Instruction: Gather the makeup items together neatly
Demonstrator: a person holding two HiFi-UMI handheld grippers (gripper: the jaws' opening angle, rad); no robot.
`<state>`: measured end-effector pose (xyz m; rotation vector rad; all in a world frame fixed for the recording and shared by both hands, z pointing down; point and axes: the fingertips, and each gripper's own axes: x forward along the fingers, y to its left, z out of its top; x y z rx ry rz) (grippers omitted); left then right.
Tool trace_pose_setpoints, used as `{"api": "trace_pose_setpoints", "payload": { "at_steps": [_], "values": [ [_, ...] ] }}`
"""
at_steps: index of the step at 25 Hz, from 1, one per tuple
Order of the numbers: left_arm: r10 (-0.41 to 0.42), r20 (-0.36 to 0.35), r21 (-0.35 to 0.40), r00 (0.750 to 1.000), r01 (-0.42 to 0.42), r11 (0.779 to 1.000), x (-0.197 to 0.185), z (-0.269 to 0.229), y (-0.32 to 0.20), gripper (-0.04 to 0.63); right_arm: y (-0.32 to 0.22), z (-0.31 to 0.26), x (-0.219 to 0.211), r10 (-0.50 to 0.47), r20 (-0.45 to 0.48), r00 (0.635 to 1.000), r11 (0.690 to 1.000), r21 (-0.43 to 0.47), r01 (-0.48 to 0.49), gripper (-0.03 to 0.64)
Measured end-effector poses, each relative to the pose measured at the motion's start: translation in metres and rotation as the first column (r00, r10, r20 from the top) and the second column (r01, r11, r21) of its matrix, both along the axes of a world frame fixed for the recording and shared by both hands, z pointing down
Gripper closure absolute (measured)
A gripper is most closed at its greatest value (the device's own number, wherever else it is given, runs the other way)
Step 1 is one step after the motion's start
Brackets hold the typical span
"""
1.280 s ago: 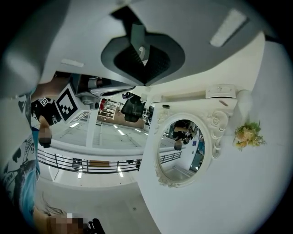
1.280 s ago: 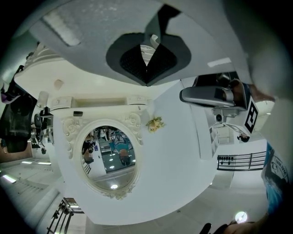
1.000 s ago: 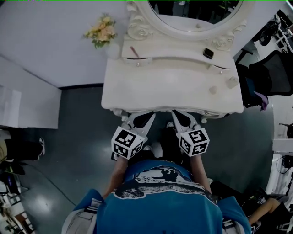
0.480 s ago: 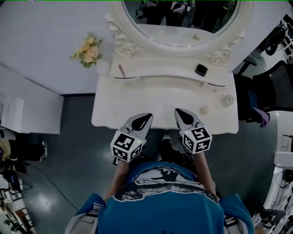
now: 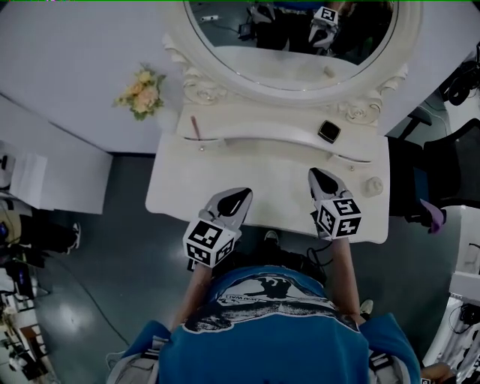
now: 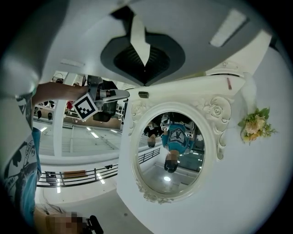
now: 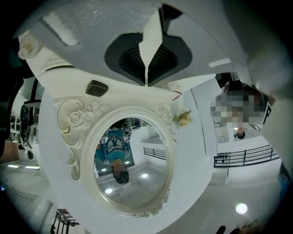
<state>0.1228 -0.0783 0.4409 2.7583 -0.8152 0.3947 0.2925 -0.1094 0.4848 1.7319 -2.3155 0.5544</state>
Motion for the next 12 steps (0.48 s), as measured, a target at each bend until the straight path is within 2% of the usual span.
{"api": "trace_pose_setpoints", "payload": {
  "at_steps": [6,12],
  "values": [
    [-0.007,0.028,0.022,1.000,0.006,1.000,0.010,0.001,-0.017,0.584,-0.033,0.004,0.044,0.013,-0.071,0.997,1.000,-0.006,-0.013,0.554],
    [-0.009,0.022,0.027,1.000,0.008,1.000,0.023,-0.003,-0.022,0.584,-0.071,0.017,0.083,0.009,-0.193,0.981,0.999,-0.049,-0.019,0.465]
  ]
}}
